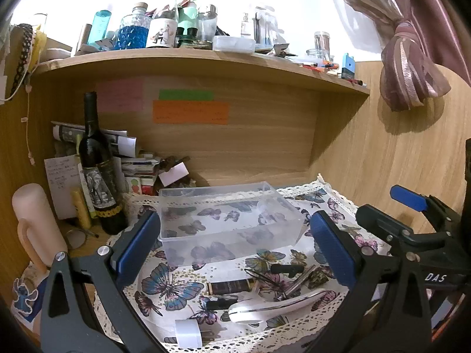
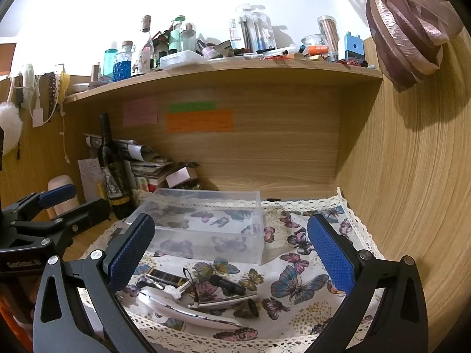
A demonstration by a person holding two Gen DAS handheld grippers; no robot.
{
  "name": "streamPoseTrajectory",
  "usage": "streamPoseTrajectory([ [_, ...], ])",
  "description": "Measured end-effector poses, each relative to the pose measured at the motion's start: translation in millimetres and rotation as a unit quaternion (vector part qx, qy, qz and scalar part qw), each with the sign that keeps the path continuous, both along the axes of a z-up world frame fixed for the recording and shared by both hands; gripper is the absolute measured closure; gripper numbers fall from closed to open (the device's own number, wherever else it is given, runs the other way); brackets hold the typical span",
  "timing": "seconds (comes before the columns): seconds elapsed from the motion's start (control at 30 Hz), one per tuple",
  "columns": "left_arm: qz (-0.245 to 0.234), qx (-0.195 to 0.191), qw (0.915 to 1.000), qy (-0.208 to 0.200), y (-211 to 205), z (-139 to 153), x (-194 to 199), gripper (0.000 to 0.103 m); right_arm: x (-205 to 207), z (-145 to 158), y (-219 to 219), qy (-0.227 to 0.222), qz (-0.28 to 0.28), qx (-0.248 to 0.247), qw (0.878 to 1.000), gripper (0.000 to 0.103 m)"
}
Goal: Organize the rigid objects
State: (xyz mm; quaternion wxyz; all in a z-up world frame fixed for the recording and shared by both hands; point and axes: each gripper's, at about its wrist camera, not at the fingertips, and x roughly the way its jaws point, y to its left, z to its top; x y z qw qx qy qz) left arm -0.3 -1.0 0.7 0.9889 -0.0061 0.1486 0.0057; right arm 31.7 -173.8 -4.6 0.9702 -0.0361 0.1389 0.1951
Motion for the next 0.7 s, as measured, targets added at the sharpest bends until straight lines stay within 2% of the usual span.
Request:
streamPoseTrajectory([
  [0.03, 0.003, 0.015, 0.9999, -0.004, 0.1, -1.1, -0.1, 0.0, 0.3, -0.9, -0.1, 0.0, -0.001, -0.001, 1.0, 0.0],
  [0.13, 0.003, -0.005, 1.0, -0.005, 5.1, -3.8, 0.2, 0.0, 3.1, -3.4, -1.1, 0.003, -0.005, 0.002, 1.0, 0.0],
  [0.17, 0.003, -0.032, 0.9994, -0.01, 7.1, -6.6, 1.4, 0.003, 3.9, -4.4, -1.6, 0.004, -0.005, 0.003, 1.0, 0.0],
  [0.2, 0.004, -0.036, 0.9993, -0.005, 9.2, -8.1, 2.2, 0.006, 5.2, -5.5, -2.6, 0.006, -0.004, 0.006, 1.0, 0.0],
  [0.23, 0.007, -0.037, 0.9993, 0.002, 11.2, -9.9, 3.6, 0.015, 6.2, -6.5, -3.7, 0.008, -0.006, 0.008, 1.0, 0.0],
  [0.27, 0.01, -0.038, 0.9992, 0.012, 13.1, -12.1, 5.3, 0.018, 7.6, -7.6, -5.0, 0.01, -0.007, 0.011, 1.0, 0.001],
  [0.5, 0.034, -0.034, 0.997, 0.061, 27.8, -36.9, 8.5, 0.022, 22.2, -22.2, -16.7, 0.052, -0.016, 0.008, 0.999, 0.025],
  [0.6, 0.036, -0.035, 0.9945, 0.091, 33.1, -54.0, 11.5, 0.026, 28.3, -32.6, -21.6, 0.073, -0.021, 0.0, 0.997, 0.032],
  [0.7, 0.037, -0.034, 0.9901, 0.131, 33.8, -73.0, 9.9, 0.027, 31.0, -43.2, -24.4, 0.09, -0.023, -0.007, 0.996, 0.035],
])
